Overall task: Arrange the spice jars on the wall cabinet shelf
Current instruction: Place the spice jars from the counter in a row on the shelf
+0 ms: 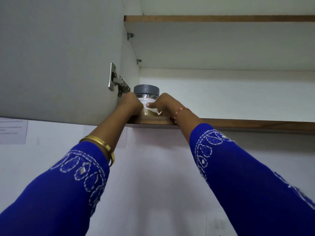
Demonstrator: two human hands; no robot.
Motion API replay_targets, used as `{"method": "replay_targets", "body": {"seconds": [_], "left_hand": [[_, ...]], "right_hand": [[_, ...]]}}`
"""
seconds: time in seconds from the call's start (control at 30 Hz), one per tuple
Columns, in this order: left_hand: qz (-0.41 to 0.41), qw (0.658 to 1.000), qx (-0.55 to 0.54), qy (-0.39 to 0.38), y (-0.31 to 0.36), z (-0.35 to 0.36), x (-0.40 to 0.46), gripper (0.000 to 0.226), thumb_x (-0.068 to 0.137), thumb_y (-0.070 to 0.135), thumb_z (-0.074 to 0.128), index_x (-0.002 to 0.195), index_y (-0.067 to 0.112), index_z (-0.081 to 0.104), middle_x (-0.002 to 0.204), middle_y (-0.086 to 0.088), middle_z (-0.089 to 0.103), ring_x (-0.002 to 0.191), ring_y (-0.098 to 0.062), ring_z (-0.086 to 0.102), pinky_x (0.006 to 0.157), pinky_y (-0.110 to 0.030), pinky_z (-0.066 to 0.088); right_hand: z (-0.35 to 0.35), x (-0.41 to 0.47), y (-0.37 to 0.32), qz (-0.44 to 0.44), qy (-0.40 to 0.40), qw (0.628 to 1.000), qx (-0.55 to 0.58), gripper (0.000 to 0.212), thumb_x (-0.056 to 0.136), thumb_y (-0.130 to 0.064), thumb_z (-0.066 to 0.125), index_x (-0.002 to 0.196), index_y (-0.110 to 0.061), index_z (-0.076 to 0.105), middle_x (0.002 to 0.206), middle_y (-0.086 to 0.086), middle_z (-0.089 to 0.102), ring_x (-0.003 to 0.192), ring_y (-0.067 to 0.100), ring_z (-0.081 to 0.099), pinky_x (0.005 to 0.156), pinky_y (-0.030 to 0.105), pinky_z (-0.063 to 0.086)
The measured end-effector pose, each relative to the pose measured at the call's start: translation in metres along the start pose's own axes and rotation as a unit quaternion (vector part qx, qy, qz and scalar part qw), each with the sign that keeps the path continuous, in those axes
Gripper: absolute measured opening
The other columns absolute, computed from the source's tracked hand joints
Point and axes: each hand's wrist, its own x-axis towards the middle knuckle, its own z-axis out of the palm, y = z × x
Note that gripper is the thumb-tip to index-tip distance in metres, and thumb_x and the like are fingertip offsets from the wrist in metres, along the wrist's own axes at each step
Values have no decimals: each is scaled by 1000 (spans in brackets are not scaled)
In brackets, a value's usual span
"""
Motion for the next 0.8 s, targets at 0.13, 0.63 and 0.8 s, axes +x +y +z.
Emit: {"method": "replay_targets", "body": {"seconds": [0.13,0.63,0.8], "left_hand": [[-13,1000,17,-13,0,0,7,32,89,1,40,117,-7,53,123,-25,56,113,-37,54,87,-36,46],[79,978,-145,129,-3,3,-30,37,84,-2,38,109,7,64,116,-10,64,109,-25,57,83,-23,41],[163,943,-230,177,-5,6,-93,41,84,-6,36,113,3,63,114,-10,66,105,-18,59,86,-11,41]], "right_hand": [[5,9,2,7,57,998,-16,21,84,-13,68,96,-4,53,126,17,59,115,29,59,67,27,44],[-5,-21,1,-65,167,980,89,18,86,3,48,89,4,66,94,15,66,96,25,59,76,16,45],[6,-94,1,-166,256,942,136,30,86,0,49,111,-1,66,112,12,68,104,21,62,90,20,43]]}}
